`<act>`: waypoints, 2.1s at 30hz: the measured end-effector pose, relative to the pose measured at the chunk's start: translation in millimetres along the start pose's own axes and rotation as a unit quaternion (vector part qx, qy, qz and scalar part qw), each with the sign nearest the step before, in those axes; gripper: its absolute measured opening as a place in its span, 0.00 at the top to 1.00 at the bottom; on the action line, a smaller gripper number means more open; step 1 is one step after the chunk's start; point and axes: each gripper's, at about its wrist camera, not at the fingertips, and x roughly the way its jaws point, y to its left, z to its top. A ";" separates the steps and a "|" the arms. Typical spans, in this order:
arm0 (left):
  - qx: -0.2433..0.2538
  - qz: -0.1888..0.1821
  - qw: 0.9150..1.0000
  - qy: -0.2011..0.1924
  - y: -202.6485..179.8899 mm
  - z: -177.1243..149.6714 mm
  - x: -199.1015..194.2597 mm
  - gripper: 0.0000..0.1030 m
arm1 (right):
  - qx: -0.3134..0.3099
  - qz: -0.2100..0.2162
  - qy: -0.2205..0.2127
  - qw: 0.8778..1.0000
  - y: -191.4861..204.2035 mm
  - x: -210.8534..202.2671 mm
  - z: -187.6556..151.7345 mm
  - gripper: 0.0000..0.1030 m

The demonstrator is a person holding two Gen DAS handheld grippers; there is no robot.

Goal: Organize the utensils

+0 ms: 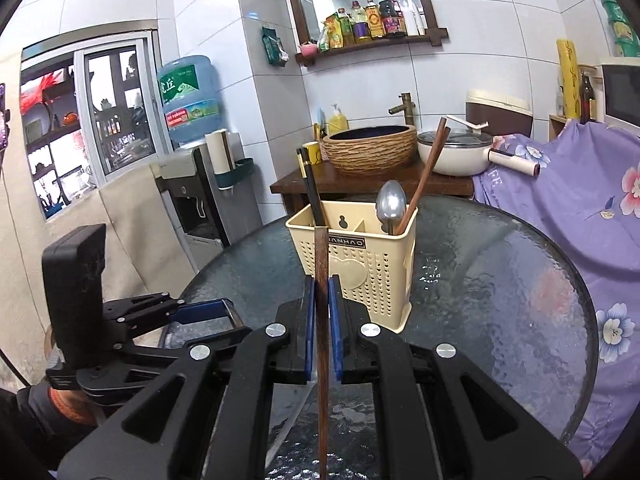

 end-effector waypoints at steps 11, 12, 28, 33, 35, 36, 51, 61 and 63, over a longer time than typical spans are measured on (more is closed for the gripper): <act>0.003 -0.003 1.000 -0.010 1.4 0.4 -5.2 0.55 | 0.001 0.004 -0.008 1.000 0.7 -11.8 2.1 0.93; 0.002 -0.005 1.000 -0.010 2.0 1.1 -6.0 0.55 | 0.000 0.005 -0.010 1.000 1.2 -13.2 2.7 0.93; -0.005 -0.016 0.999 -0.033 7.5 27.0 -20.1 0.55 | -0.024 -0.001 -0.026 0.999 13.0 -16.4 30.5 0.93; -0.010 -0.010 0.998 -0.056 10.6 51.5 -27.0 0.55 | -0.024 -0.008 -0.050 0.998 15.2 -20.7 55.5 0.93; -0.012 -0.003 0.997 -0.072 12.5 66.1 -30.9 0.55 | -0.029 -0.016 -0.067 0.997 18.5 -23.6 71.9 0.93; -0.011 -0.001 0.997 -0.076 13.0 71.5 -31.9 0.55 | -0.030 -0.019 -0.072 0.997 19.9 -24.5 78.3 0.93; -0.036 0.064 0.987 -0.144 38.2 203.7 -3.7 0.55 | -0.018 -0.097 -0.160 0.982 13.6 3.8 196.8 0.93; -0.046 0.087 0.990 -0.105 54.4 157.6 57.0 0.55 | 0.014 -0.120 -0.124 0.985 -18.8 59.4 143.5 0.93; -0.045 0.084 0.991 -0.097 55.6 147.7 63.4 0.55 | 0.012 -0.124 -0.118 0.985 -19.4 66.0 134.6 0.93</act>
